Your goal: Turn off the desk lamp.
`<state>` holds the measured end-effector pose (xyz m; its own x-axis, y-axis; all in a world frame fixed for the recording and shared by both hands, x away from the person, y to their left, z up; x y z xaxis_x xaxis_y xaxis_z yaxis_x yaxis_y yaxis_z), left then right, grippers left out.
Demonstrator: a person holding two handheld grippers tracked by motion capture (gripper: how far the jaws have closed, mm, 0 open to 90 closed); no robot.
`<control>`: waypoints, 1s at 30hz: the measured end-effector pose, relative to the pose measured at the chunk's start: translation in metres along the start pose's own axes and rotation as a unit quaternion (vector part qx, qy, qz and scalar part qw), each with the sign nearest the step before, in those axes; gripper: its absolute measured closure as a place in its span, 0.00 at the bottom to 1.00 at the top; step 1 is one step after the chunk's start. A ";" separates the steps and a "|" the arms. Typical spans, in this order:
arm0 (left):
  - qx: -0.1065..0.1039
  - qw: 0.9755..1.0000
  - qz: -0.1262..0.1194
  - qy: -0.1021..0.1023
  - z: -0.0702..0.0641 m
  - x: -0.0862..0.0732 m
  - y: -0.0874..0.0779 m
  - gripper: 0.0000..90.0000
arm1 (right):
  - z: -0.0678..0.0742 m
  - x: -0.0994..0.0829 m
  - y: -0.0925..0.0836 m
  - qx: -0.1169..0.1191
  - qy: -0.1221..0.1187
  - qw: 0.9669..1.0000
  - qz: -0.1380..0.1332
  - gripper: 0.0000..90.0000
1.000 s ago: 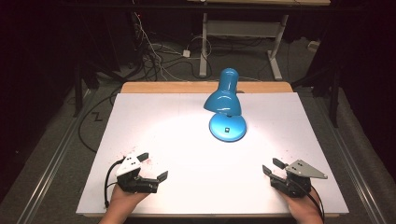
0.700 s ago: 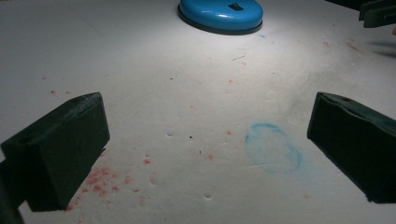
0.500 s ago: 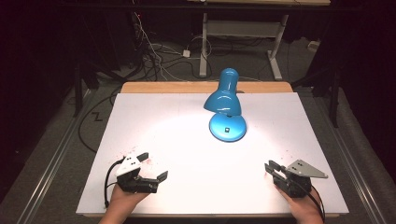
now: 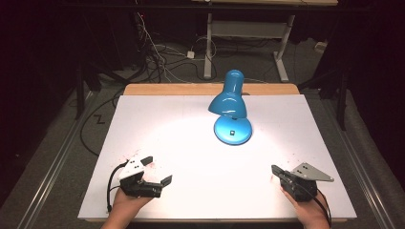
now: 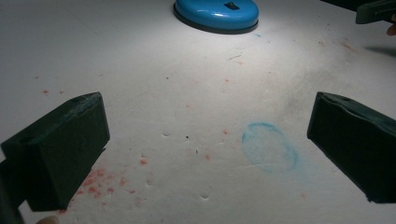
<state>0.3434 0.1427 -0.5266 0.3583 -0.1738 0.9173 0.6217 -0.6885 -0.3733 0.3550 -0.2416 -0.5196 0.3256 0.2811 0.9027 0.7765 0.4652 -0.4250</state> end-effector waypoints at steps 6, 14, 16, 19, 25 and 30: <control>0.000 1.000 0.001 0.000 0.000 0.000 0.000 0.00 | 0.007 0.003 0.007 0.008 -0.002 1.000 -0.003 1.00; 0.001 1.000 0.001 0.003 0.000 0.000 -0.001 0.00 | 0.019 0.007 0.016 0.023 -0.011 1.000 -0.002 1.00; 0.002 1.000 0.001 0.004 0.001 -0.001 -0.001 0.00 | 0.023 0.009 0.017 0.028 -0.014 0.999 -0.004 1.00; 0.002 1.000 0.001 0.005 0.001 -0.001 -0.001 0.00 | 0.028 0.010 0.019 0.034 -0.020 0.999 -0.005 1.00; 0.001 1.000 0.000 0.005 0.001 0.000 -0.002 0.00 | 0.041 0.014 0.025 0.045 -0.034 0.998 -0.010 1.00; 0.001 1.000 -0.001 0.004 0.001 0.000 -0.002 0.00 | 0.047 0.017 0.029 0.054 -0.034 0.998 -0.009 1.00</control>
<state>0.3426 0.1444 -0.5260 0.3504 -0.1781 0.9195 0.6236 -0.6882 -0.3709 0.3575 -0.1836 -0.5193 0.2711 0.3266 0.9055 0.7177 0.5583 -0.4162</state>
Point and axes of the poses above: each handheld gripper's, and its own axes: y roughly forward along the jaws, x roughly out of its top, z roughly to its left, the point moved 9 cm from there along y, roughly forward along the jaws, and after that the axes turned 4 degrees about -z, right-handed, at the moved point
